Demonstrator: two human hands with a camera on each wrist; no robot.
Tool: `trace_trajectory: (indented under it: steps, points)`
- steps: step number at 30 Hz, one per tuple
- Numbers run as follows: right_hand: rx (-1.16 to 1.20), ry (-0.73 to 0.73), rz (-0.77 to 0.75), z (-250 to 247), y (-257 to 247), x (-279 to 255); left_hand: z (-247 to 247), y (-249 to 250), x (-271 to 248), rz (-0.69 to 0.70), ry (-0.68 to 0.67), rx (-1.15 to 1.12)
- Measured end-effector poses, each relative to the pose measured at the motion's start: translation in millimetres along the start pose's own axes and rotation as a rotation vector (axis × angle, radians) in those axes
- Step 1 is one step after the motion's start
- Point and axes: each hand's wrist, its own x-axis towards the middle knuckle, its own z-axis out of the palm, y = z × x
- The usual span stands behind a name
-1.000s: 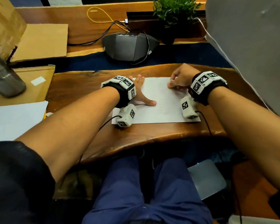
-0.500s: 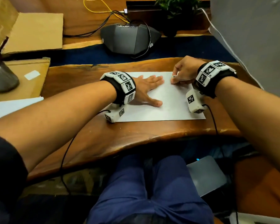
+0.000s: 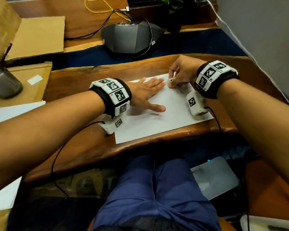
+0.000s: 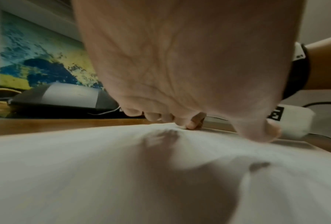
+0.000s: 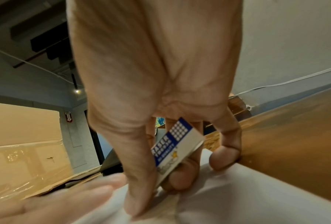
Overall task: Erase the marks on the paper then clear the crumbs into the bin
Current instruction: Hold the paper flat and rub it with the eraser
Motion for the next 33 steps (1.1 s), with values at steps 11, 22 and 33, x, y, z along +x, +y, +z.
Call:
trace_trajectory:
  steps: [11,22,33]
  points:
    - [0.062,0.016,0.064,4,-5,-4,-11,-44,-12,-0.378,0.14,-0.002]
    - [-0.099,0.151,-0.058,4,-31,3,15,-25,-19,-0.337,-0.008,-0.204]
    - [-0.285,0.145,-0.381,20,-65,23,16,-30,-12,-0.328,-0.004,-0.19]
